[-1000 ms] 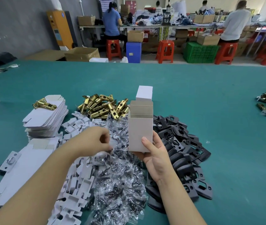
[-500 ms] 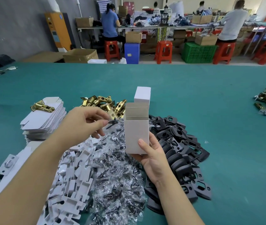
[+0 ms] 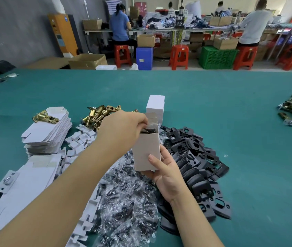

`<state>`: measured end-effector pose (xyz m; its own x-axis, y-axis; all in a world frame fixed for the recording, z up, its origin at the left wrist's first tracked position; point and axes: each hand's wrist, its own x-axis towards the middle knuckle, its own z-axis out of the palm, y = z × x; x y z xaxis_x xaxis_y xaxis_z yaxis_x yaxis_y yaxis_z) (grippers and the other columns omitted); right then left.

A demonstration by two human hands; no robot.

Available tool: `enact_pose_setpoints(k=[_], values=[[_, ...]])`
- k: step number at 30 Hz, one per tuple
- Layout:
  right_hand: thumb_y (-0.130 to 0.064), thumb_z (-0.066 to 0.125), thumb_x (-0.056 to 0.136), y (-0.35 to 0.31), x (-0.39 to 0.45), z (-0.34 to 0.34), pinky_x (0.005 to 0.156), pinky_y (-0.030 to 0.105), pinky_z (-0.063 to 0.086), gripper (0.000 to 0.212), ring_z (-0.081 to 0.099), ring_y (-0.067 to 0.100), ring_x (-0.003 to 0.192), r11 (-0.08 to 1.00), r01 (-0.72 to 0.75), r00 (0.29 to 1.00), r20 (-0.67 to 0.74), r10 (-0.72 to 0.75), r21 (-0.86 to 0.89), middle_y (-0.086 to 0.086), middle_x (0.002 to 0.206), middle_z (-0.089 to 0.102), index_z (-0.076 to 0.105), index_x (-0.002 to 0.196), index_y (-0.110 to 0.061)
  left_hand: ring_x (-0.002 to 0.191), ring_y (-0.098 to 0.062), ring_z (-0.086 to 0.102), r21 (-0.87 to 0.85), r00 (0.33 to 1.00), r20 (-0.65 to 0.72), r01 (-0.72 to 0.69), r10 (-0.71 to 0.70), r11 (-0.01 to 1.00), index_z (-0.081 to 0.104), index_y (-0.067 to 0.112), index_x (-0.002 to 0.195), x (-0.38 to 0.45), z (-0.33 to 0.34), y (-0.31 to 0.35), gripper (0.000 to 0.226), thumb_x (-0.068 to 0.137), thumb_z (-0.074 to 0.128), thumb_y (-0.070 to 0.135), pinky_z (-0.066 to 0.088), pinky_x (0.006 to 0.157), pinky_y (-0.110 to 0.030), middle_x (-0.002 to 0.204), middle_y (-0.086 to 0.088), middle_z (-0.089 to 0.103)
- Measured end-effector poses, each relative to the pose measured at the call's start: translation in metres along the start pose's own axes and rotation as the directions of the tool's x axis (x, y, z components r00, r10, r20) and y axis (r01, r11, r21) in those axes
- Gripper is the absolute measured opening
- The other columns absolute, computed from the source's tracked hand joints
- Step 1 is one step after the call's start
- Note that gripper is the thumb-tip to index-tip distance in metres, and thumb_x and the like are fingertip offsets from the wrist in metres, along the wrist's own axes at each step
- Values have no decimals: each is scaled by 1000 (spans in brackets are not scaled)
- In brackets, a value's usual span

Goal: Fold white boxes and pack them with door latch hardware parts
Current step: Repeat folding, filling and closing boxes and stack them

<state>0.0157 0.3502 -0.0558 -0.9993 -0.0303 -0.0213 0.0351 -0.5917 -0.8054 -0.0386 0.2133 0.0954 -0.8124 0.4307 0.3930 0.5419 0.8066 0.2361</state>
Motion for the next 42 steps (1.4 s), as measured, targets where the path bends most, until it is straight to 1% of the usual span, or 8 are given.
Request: enact_pose_setpoints(k=[6, 9, 16, 24, 27, 30, 38, 42], values=[[-24, 85, 76, -1, -1, 0, 84, 45, 59, 52, 70, 26, 105, 1000, 9, 1000, -6, -9, 1, 10, 120, 72, 69, 125, -26, 93, -18, 64, 63, 992, 123, -45, 37, 997, 73, 34, 111, -4, 6, 1, 27, 104, 48, 41, 50, 71, -31, 101, 9, 73], [-24, 86, 76, -1, 0, 1, 88, 48, 58, 51, 70, 26, 106, 1000, 14, 1000, -13, -14, 14, 8, 120, 72, 70, 125, -28, 96, -16, 63, 27, 997, 39, -64, 63, 998, 73, 33, 111, -7, 6, -3, 21, 102, 55, 37, 46, 71, -30, 106, 11, 68], [-23, 85, 78, -1, -1, 3, 84, 43, 61, 51, 71, 24, 106, 1000, 17, 1000, 4, -17, 16, 8, 122, 72, 69, 126, -30, 74, -22, 58, -53, 986, -136, -101, 93, 993, 75, 23, 103, -13, 8, 1, 11, 96, 67, 19, 47, 63, -34, 99, 5, 65], [-16, 78, 84, 0, -1, 2, 81, 41, 60, 47, 70, 26, 106, 1000, 6, 1000, 1, -6, -14, 12, 122, 71, 67, 129, -26, 105, -19, 62, 96, 989, 117, -104, 92, 990, 70, 37, 120, -10, 5, 3, 36, 100, 45, 21, 53, 77, -36, 116, 11, 66], [-15, 78, 85, -1, -1, 2, 79, 40, 60, 44, 70, 25, 105, 1000, 10, 1000, 4, -10, -11, 12, 121, 71, 68, 127, -26, 101, -22, 64, 23, 993, 32, -115, 114, 993, 70, 30, 121, -13, 4, 3, 31, 101, 50, 18, 53, 76, -40, 117, 9, 65], [-15, 78, 85, -1, -2, 2, 79, 40, 60, 42, 71, 25, 104, 1000, 14, 1000, 5, -14, -5, 11, 120, 71, 70, 125, -27, 87, -27, 66, -2, 986, -57, -159, 159, 987, 75, 20, 107, -16, 4, 2, 20, 100, 58, 14, 53, 67, -43, 107, 2, 64], [-14, 78, 84, 0, -1, 2, 77, 38, 60, 44, 72, 23, 101, 1000, 13, 1000, -1, -13, -6, 10, 117, 72, 70, 125, -27, 92, -21, 66, 10, 985, 28, -172, 172, 985, 74, 23, 108, -23, 3, -1, 27, 97, 51, 16, 52, 74, -40, 102, 6, 72], [-13, 78, 84, 0, -1, 2, 79, 40, 61, 45, 71, 24, 103, 1000, 22, 1000, -4, -22, 12, 10, 118, 72, 68, 127, -24, 94, -20, 69, -43, 975, -73, -214, 211, 976, 74, 20, 112, -27, 6, -3, 28, 96, 53, 13, 55, 74, -38, 105, 6, 74]])
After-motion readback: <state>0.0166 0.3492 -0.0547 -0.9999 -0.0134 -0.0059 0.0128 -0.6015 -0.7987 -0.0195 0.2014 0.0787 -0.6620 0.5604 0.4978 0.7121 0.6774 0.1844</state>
